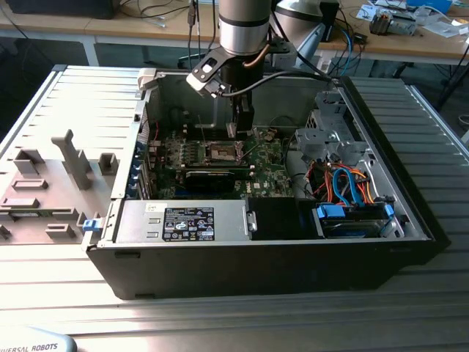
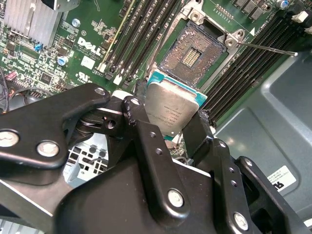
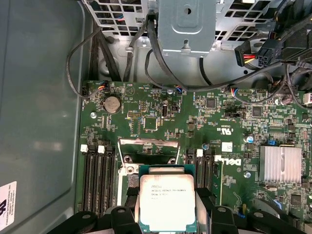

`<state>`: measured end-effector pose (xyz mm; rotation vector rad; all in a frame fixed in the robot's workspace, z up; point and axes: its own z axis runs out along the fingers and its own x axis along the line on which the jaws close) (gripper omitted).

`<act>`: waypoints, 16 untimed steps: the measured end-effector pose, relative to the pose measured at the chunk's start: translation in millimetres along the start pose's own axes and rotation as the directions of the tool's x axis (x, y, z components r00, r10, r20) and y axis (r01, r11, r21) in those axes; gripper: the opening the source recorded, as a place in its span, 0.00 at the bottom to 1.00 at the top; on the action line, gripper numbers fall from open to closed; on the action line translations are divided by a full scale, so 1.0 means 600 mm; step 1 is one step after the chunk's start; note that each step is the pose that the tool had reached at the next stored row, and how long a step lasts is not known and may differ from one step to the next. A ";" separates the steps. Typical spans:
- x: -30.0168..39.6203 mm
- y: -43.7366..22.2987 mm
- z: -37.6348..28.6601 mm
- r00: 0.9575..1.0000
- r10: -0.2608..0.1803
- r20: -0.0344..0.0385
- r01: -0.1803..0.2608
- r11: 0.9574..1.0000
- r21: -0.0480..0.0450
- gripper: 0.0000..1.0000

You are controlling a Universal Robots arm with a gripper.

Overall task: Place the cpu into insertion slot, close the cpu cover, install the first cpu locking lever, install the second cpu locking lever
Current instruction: 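Place the cpu into insertion slot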

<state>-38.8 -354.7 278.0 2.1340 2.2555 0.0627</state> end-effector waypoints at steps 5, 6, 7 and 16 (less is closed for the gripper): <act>0.000 -0.001 0.014 1.000 0.000 0.000 0.000 1.000 0.000 0.54; 0.000 -0.001 0.014 1.000 0.000 0.000 0.000 1.000 0.000 0.54; 0.000 -0.001 0.014 1.000 0.000 0.000 0.000 1.000 0.000 0.54; 0.001 -0.002 0.022 1.000 0.000 0.000 0.000 1.000 0.000 0.54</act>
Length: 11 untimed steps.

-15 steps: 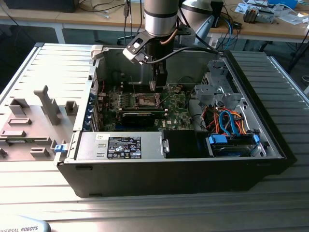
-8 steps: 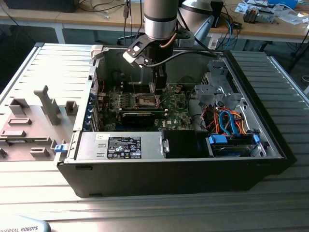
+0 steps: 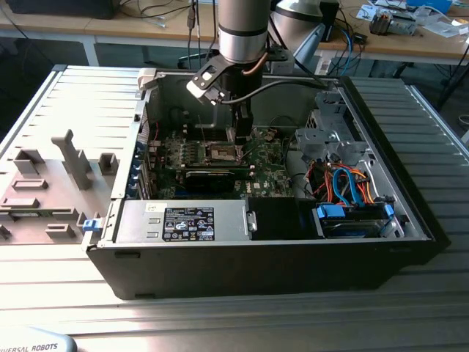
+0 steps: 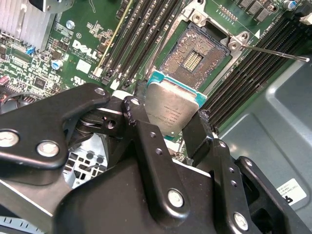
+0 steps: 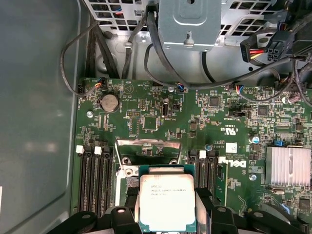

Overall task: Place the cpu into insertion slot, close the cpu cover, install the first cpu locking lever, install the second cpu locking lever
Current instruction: 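Place the cpu into insertion slot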

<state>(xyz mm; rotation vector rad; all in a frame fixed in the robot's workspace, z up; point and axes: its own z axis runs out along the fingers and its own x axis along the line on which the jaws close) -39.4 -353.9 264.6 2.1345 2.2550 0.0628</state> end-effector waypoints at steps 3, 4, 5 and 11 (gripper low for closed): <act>0.002 -0.002 0.000 1.000 0.000 0.000 0.000 1.000 0.000 0.54; 0.002 -0.003 0.001 1.000 0.000 0.000 0.000 1.000 0.000 0.54; 0.003 -0.003 0.001 1.000 0.001 0.000 -0.001 1.000 0.000 0.54; 0.004 -0.006 0.002 1.000 0.004 0.000 -0.004 1.000 0.000 0.54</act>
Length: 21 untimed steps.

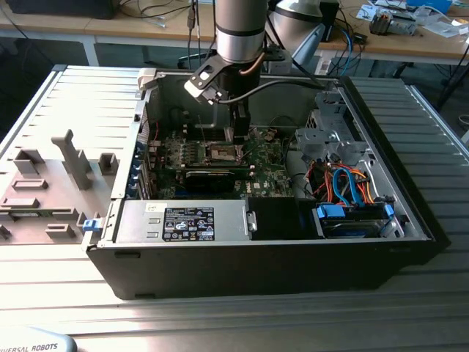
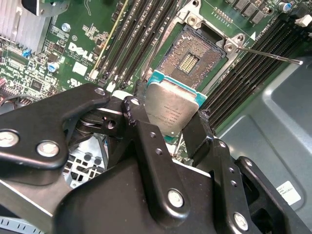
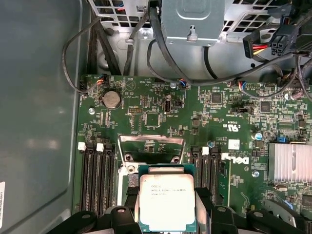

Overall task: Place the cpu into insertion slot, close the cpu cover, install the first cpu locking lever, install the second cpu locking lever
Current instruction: 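Place the cpu into insertion slot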

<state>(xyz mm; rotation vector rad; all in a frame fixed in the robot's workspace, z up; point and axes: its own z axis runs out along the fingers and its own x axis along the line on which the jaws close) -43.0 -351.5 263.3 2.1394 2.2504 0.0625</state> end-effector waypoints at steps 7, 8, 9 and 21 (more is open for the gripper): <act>0.000 -0.001 0.002 0.999 0.044 0.002 -0.044 0.999 0.000 0.54; 0.000 -0.001 0.003 0.999 0.044 0.002 -0.044 0.999 0.000 0.54; 0.000 -0.001 0.003 0.999 0.044 0.003 -0.044 0.999 0.000 0.54; 0.001 -0.004 0.019 0.999 0.046 0.002 -0.046 0.999 0.000 0.54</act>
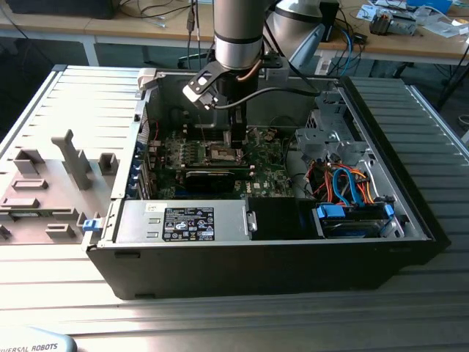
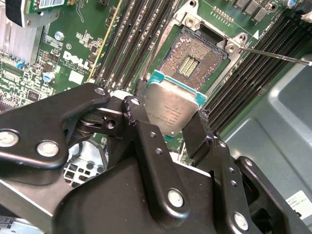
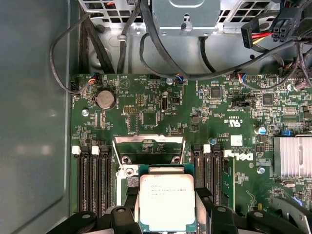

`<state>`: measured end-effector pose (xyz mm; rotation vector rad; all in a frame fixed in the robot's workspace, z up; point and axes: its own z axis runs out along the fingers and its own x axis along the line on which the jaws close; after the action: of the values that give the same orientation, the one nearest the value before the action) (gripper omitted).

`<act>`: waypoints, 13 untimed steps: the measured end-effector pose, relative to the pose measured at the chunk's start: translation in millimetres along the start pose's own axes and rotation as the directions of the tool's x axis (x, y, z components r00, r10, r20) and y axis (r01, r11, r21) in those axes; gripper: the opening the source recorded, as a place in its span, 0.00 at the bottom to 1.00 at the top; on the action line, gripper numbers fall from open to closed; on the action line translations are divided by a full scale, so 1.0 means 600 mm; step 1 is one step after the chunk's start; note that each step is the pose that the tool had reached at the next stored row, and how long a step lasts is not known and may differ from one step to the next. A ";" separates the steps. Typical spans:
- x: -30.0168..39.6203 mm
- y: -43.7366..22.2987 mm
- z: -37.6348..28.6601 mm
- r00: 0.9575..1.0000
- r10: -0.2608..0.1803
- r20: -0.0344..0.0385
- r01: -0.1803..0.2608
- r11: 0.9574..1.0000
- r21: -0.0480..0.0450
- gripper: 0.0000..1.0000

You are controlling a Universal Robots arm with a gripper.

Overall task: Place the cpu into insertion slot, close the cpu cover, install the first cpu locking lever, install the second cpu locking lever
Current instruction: 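Place the cpu into insertion slot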

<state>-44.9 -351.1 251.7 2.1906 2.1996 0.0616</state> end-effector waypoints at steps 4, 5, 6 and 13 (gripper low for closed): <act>0.000 -0.002 0.000 1.000 0.000 0.000 0.000 1.000 0.000 0.54; 0.000 -0.002 0.000 1.000 0.000 0.000 0.000 1.000 0.000 0.54; 0.000 -0.002 0.001 1.000 0.000 0.000 0.000 1.000 0.000 0.54; 0.003 -0.011 0.048 1.000 0.000 0.000 0.000 1.000 0.000 0.54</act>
<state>-50.1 -349.4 222.4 2.1906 2.1996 0.0618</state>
